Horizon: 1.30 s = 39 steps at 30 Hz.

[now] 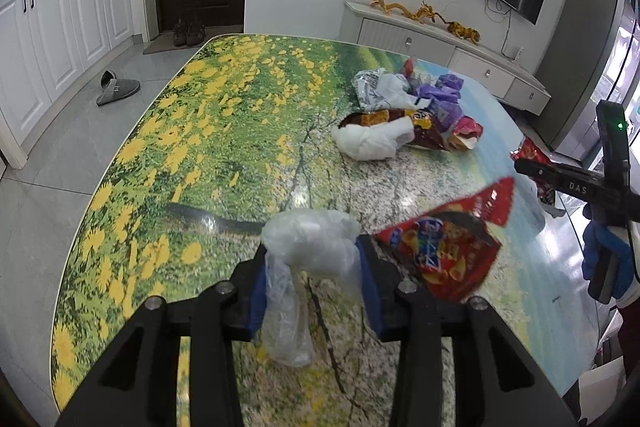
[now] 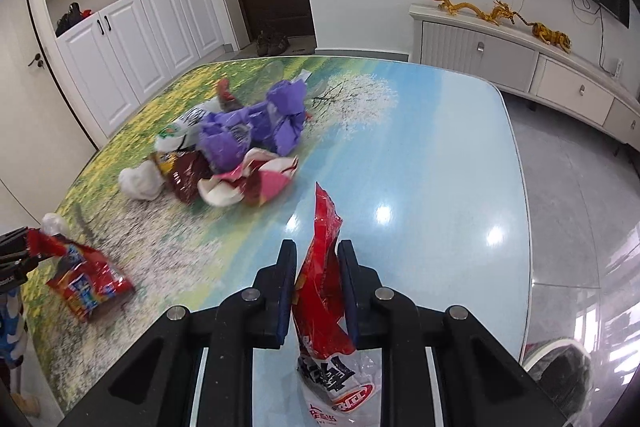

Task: Collect trash
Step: 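Carry both bags over the bin and open both tools to drop them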

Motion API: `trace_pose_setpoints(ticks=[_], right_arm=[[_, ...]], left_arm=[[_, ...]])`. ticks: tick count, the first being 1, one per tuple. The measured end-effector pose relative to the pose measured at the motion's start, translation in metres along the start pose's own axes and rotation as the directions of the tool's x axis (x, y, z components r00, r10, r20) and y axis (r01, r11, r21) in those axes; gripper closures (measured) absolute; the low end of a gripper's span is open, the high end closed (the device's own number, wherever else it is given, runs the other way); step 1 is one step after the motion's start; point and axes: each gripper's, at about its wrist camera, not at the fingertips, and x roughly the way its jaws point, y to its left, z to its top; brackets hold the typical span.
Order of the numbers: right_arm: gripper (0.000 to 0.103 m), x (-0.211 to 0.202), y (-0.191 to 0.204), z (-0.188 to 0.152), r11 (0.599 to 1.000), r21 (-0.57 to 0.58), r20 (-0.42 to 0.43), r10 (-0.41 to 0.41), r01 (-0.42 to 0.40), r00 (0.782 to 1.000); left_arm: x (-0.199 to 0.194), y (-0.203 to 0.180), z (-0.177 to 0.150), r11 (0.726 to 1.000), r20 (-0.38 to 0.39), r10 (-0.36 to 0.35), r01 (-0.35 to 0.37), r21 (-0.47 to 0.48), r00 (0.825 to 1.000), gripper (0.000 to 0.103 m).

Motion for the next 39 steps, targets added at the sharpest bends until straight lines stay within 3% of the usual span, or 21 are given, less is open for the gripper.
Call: trace_pose_setpoints(ticks=[11, 16, 20, 25, 29, 32, 36, 39], right_arm=[[0.083, -0.044, 0.009, -0.038, 0.998, 0.052, 0.028, 0.040, -0.041, 0.999], [0.083, -0.069, -0.002, -0.051, 0.995, 0.098, 0.064, 0.027, -0.034, 0.998], [0.083, -0.097, -0.030, -0.061, 0.988, 0.157, 0.109, -0.014, -0.004, 0.994], [0.083, -0.132, -0.085, -0.082, 0.960, 0.273, 0.147, -0.110, 0.066, 0.983], [0.083, -0.151, -0.142, -0.109, 0.911, 0.397, 0.149, -0.188, 0.116, 0.971], [0.083, -0.158, -0.186, -0.134, 0.860, 0.489, 0.130, -0.239, 0.148, 0.962], [0.083, -0.159, -0.237, -0.167, 0.786, 0.595, 0.092, -0.275, 0.169, 0.957], [0.081, -0.153, -0.271, -0.190, 0.724, 0.671, 0.072, -0.275, 0.157, 0.959]], left_arm=[[-0.044, -0.036, -0.042, 0.997, -0.033, -0.062, 0.063, 0.047, 0.998, 0.065], [-0.056, -0.074, -0.042, 0.984, -0.028, -0.132, 0.134, 0.121, 0.991, 0.065], [-0.054, -0.116, -0.027, 0.958, -0.032, -0.209, 0.211, 0.195, 0.977, 0.065], [-0.037, -0.183, -0.003, 0.903, -0.065, -0.305, 0.310, 0.297, 0.950, 0.065], [-0.011, -0.256, 0.017, 0.836, -0.122, -0.375, 0.392, 0.384, 0.919, 0.065], [0.013, -0.313, 0.027, 0.788, -0.164, -0.402, 0.432, 0.440, 0.901, 0.065], [0.051, -0.389, 0.034, 0.728, -0.246, -0.447, 0.510, 0.458, 0.860, 0.064], [0.077, -0.436, 0.033, 0.699, -0.297, -0.462, 0.549, 0.458, 0.836, 0.064]])
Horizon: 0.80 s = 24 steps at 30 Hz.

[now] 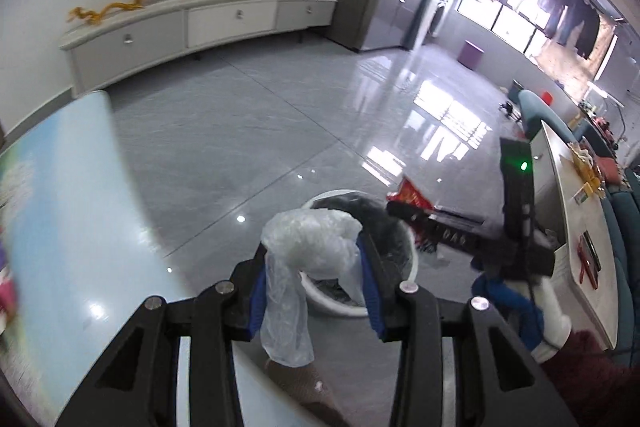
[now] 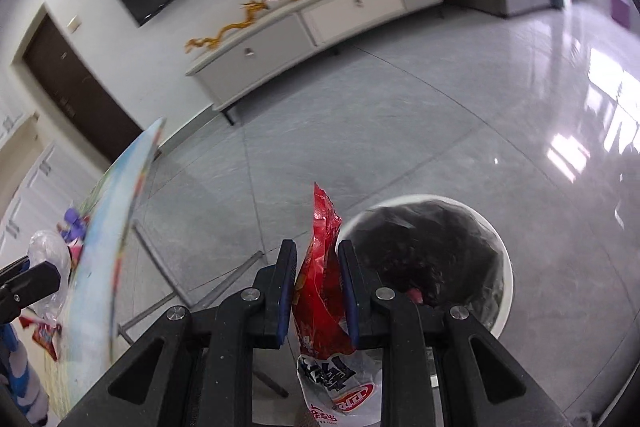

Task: Collect trash
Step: 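Carry both bags over the bin and open both tools to drop them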

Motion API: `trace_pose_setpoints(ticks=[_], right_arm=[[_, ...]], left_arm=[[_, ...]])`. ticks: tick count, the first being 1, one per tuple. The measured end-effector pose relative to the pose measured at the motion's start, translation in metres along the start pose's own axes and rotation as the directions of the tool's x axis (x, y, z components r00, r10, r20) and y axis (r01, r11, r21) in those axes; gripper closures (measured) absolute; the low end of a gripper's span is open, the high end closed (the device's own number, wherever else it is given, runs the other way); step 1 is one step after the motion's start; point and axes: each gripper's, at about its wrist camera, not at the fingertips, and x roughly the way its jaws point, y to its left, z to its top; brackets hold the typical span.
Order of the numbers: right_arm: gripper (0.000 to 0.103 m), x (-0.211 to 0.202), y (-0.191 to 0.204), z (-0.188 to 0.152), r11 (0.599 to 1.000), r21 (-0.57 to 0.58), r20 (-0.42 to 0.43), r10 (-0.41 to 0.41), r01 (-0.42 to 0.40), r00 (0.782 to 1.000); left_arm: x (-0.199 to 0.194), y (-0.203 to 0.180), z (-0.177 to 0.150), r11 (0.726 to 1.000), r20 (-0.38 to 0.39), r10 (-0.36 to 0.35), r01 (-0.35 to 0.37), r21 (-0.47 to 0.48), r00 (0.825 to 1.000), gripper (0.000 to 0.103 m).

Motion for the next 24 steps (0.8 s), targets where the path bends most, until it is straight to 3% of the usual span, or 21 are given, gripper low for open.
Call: trace_pose_setpoints(ticks=[7, 9, 11, 13, 18, 24], right_arm=[[0.081, 0.027, -0.060, 0.000, 0.987, 0.152, -0.033, -0.039, 0.043, 0.999], [0.078, 0.028, -0.069, -0.002, 0.982, 0.176, -0.035, -0.062, 0.067, 0.997], [0.069, 0.026, -0.076, -0.004, 0.977, 0.199, -0.027, -0.072, 0.076, 0.997], [0.069, 0.021, -0.082, -0.007, 0.974, 0.207, -0.023, -0.090, 0.093, 0.996], [0.068, 0.004, -0.097, -0.014, 0.963, 0.240, -0.008, -0.125, 0.123, 0.992], [0.066, -0.015, -0.102, -0.024, 0.956, 0.266, 0.014, -0.134, 0.126, 0.991]], left_arm=[[0.084, -0.038, 0.034, 0.996, -0.079, -0.093, 0.092, -0.011, 0.993, 0.061], [0.103, -0.041, 0.042, 0.994, -0.103, -0.112, 0.109, -0.030, 0.988, 0.048], [0.119, -0.045, 0.046, 0.990, -0.125, -0.135, 0.129, -0.055, 0.983, 0.041], [0.127, -0.045, 0.045, 0.987, -0.144, -0.152, 0.143, -0.072, 0.978, 0.039], [0.132, -0.044, 0.040, 0.984, -0.158, -0.168, 0.156, -0.087, 0.973, 0.036], [0.103, -0.047, 0.031, 0.994, -0.133, -0.107, 0.103, -0.034, 0.985, 0.036]])
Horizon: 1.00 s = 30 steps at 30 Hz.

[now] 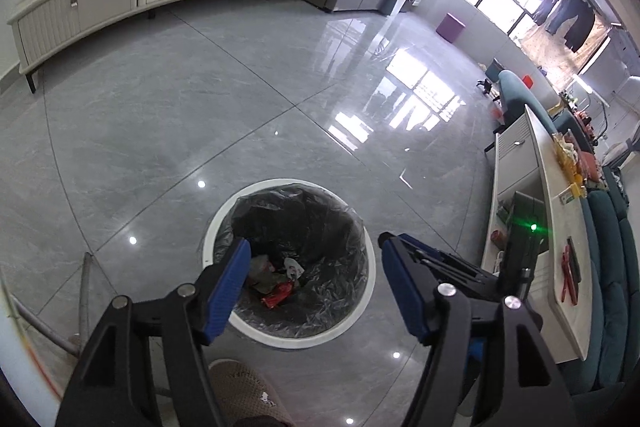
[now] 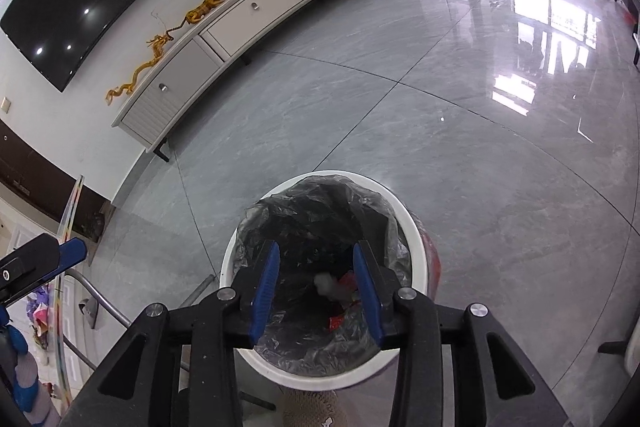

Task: Collect trash
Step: 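Carry both bags over the bin and open both tools to drop them, then move both open tools back over the table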

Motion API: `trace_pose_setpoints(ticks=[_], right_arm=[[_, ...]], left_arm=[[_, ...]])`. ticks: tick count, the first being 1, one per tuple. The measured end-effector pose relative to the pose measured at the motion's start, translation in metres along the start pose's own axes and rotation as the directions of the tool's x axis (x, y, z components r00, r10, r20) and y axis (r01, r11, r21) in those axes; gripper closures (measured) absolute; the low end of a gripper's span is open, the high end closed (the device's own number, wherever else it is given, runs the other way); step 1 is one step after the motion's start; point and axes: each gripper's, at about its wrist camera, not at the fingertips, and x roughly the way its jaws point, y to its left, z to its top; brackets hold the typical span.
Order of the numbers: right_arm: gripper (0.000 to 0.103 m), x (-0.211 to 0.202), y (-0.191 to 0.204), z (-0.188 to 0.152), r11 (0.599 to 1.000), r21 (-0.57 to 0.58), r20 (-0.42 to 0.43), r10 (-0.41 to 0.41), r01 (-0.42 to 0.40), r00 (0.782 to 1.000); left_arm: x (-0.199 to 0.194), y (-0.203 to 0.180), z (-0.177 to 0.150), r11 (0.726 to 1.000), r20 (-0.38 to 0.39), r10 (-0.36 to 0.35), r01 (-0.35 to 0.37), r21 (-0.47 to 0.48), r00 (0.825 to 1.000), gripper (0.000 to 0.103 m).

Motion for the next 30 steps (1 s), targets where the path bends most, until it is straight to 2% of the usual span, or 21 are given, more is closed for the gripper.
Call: trace_pose_setpoints(ticks=[10, 15, 18, 21, 30], right_arm=[[0.065, -0.029, 0.034, -0.010, 0.999, -0.045, 0.041, 0.032, -0.030, 0.999], [0.062, -0.047, 0.063, -0.014, 0.994, -0.095, 0.055, 0.061, -0.056, 0.997], [0.061, -0.056, 0.081, -0.017, 0.989, -0.130, 0.056, 0.080, -0.072, 0.995], [0.060, -0.066, 0.106, -0.022, 0.979, -0.180, 0.056, 0.106, -0.095, 0.993], [0.057, -0.083, 0.166, -0.041, 0.940, -0.297, 0.029, 0.184, -0.167, 0.983]], left_arm=[[-0.067, 0.001, -0.041, 0.995, 0.075, 0.089, -0.092, 0.039, 0.993, 0.036], [-0.111, 0.008, -0.067, 0.988, 0.135, 0.145, -0.151, 0.036, 0.980, 0.036], [-0.145, 0.015, -0.086, 0.978, 0.190, 0.197, -0.206, 0.025, 0.962, 0.036], [-0.182, 0.028, -0.110, 0.965, 0.246, 0.256, -0.261, -0.013, 0.935, 0.034], [-0.257, 0.073, -0.189, 0.914, 0.300, 0.401, -0.360, -0.186, 0.865, 0.029]])
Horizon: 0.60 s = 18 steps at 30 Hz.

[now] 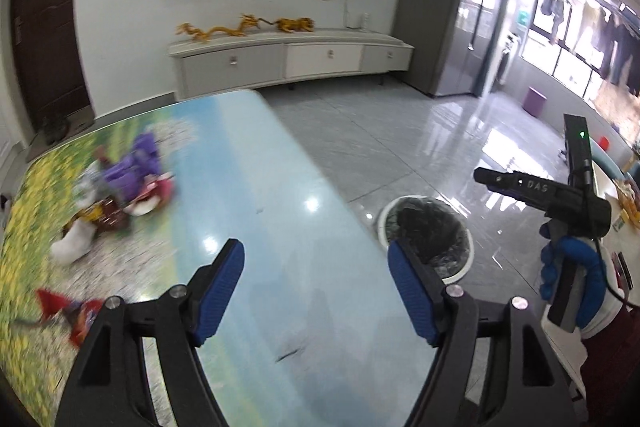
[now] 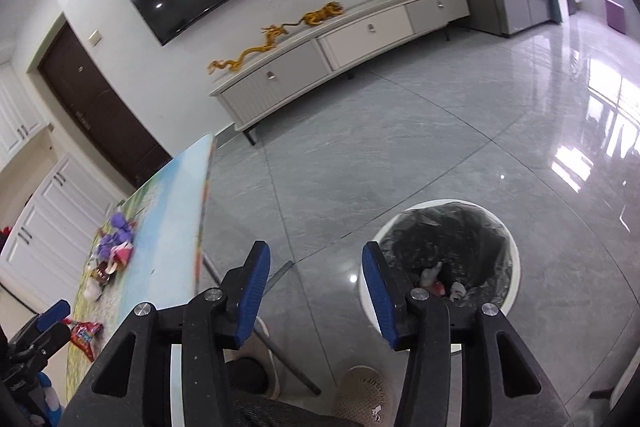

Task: Collect trash
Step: 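Move both open tools back over the table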

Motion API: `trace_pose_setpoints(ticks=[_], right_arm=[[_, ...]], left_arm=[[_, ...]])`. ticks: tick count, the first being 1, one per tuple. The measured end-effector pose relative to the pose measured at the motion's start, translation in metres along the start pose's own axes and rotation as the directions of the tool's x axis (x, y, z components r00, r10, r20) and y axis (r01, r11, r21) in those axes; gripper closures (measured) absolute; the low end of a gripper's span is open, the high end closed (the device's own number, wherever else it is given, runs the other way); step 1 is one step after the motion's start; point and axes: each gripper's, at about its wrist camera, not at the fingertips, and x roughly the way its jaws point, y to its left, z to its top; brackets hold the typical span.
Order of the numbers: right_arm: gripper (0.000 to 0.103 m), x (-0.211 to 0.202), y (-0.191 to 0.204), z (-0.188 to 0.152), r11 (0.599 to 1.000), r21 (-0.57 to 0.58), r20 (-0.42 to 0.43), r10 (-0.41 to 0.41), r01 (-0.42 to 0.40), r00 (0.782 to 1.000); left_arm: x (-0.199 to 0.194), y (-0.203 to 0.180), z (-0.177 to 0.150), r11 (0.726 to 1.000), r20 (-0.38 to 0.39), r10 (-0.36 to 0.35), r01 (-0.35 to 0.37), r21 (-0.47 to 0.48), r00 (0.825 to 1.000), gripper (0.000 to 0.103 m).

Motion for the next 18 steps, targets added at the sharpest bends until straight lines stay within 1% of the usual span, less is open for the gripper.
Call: trace_pose_setpoints(ticks=[1, 3, 6, 8, 12, 14, 18], right_arm=[[0.057, 0.000, 0.009, -0.002, 1.000, -0.016, -0.006, 0.011, -0.011, 1.000], [0.057, 0.000, 0.023, -0.004, 0.999, -0.042, -0.018, 0.028, -0.028, 0.999], [0.055, 0.002, 0.044, -0.008, 0.995, -0.083, -0.039, 0.046, -0.049, 0.998], [0.054, 0.005, 0.061, -0.011, 0.991, -0.115, -0.056, 0.061, -0.067, 0.997], [0.052, 0.015, 0.093, -0.017, 0.979, -0.171, -0.090, 0.096, -0.111, 0.991], [0.052, 0.021, 0.106, -0.020, 0.973, -0.190, -0.107, 0.113, -0.132, 0.988], [0.051, 0.038, 0.133, -0.028, 0.957, -0.227, -0.155, 0.147, -0.180, 0.977]], left_arm=[[-0.007, 0.009, -0.006, 1.000, 0.008, 0.015, -0.015, -0.013, 1.000, 0.027], [-0.022, 0.030, -0.019, 0.997, 0.024, 0.056, -0.055, -0.048, 0.998, 0.020], [-0.043, 0.057, -0.041, 0.987, 0.041, 0.119, -0.113, -0.111, 0.992, 0.015], [-0.056, 0.082, -0.055, 0.973, 0.040, 0.163, -0.154, -0.175, 0.986, 0.015], [-0.061, 0.121, -0.076, 0.938, 0.010, 0.202, -0.191, -0.289, 0.979, 0.015], [-0.059, 0.133, -0.081, 0.926, 0.002, 0.198, -0.186, -0.328, 0.980, 0.015], [-0.052, 0.142, -0.082, 0.918, -0.008, 0.219, -0.209, -0.336, 0.976, 0.015]])
